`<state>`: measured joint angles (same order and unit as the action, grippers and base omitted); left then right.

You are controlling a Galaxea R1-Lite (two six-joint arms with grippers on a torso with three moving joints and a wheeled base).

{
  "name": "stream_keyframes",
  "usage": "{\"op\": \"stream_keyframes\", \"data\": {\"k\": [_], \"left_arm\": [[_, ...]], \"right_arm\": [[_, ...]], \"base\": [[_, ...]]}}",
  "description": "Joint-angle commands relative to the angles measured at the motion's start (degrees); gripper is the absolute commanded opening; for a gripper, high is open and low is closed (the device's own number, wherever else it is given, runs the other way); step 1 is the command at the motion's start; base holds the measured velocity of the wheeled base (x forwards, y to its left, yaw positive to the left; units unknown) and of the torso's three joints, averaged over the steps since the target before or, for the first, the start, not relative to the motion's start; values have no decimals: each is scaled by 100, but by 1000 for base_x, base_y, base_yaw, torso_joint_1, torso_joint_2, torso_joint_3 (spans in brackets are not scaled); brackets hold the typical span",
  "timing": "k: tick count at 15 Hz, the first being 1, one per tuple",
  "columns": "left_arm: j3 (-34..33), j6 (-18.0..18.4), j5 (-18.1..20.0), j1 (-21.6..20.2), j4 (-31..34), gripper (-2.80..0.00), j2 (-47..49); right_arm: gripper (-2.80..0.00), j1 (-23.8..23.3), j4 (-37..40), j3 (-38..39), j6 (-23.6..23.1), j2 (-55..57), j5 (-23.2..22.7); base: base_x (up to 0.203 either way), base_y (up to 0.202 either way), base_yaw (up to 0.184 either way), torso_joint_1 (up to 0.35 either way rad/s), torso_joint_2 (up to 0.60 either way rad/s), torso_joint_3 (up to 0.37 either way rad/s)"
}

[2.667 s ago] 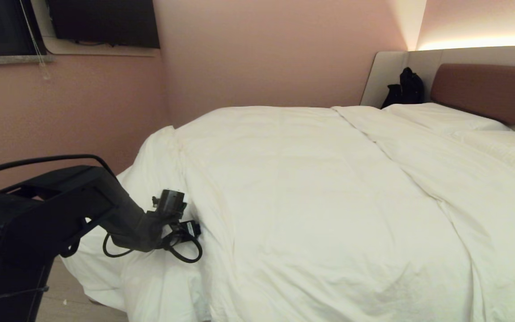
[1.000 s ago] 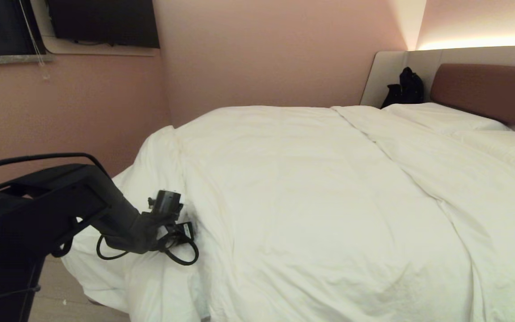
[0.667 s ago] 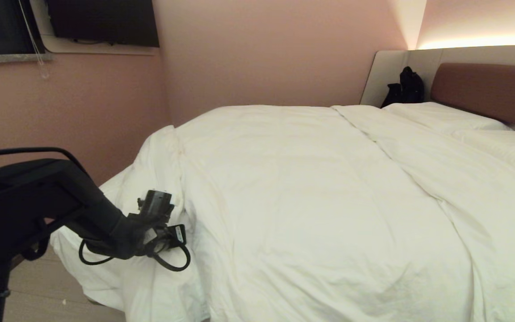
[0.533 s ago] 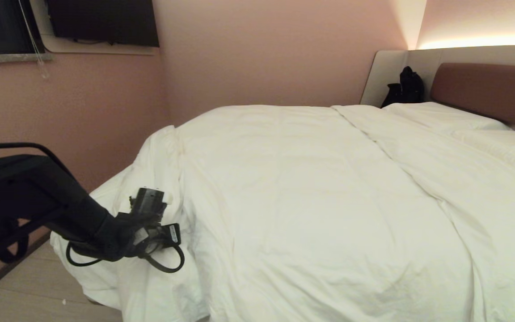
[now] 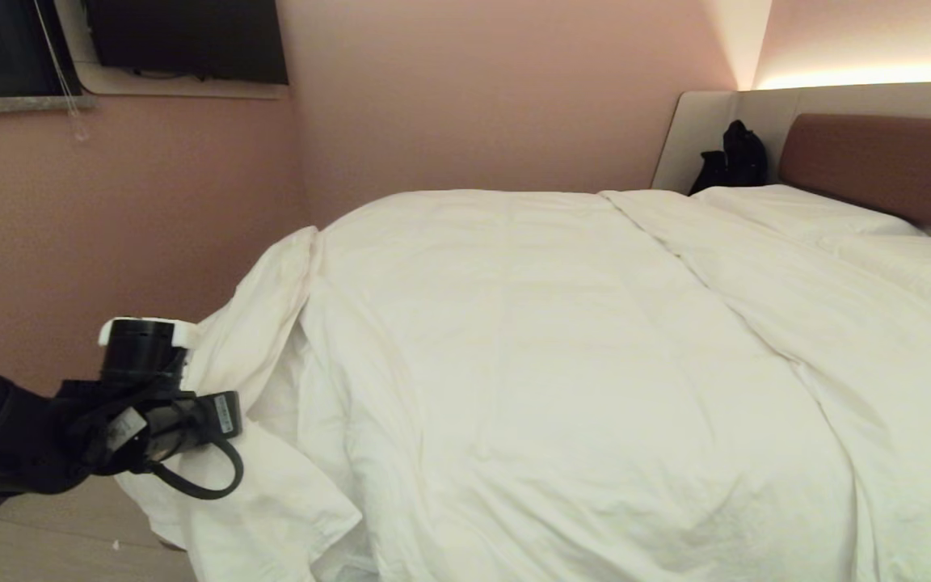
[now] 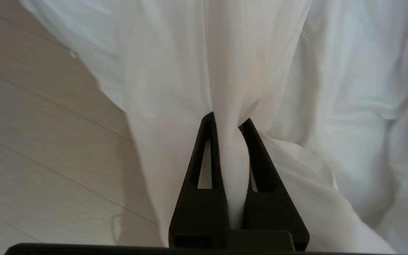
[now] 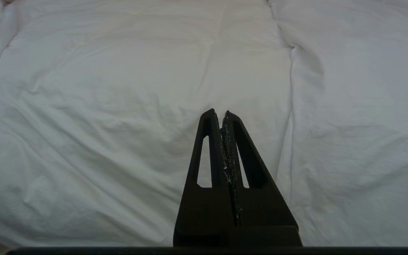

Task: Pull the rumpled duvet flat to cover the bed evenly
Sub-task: Flatten the corners of the folded blanket

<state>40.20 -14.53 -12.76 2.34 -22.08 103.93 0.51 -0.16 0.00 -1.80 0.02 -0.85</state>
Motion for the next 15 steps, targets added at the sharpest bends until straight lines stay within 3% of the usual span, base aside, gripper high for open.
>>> {"op": "stream_keyframes", "data": {"k": [1,3,6,11,15], "left_arm": [[-132,256,-7,-603,-45,-280,-449],[-178,584,22,-1297,-8,-280,-705],[-195,837,65,-1990,-45,-280,-873],[-275,887,-5,-2387,20,-280,-1377],[-329,1054,-340,-2719,-11,-280,-1470]], "right_arm": [[-280,2,-2,0,-5,6,-3],[-280,2,-2,0,-5,6,-3],[-280,2,-2,0,-5,6,-8],[-280,2,-2,0,-5,6,-3],[-280,2,-2,0,-5,6,-3]], "base": [[0,0,0,0,0,0],[0,0,0,0,0,0],[0,0,0,0,0,0],[0,0,0,0,0,0],[0,0,0,0,0,0]]}}
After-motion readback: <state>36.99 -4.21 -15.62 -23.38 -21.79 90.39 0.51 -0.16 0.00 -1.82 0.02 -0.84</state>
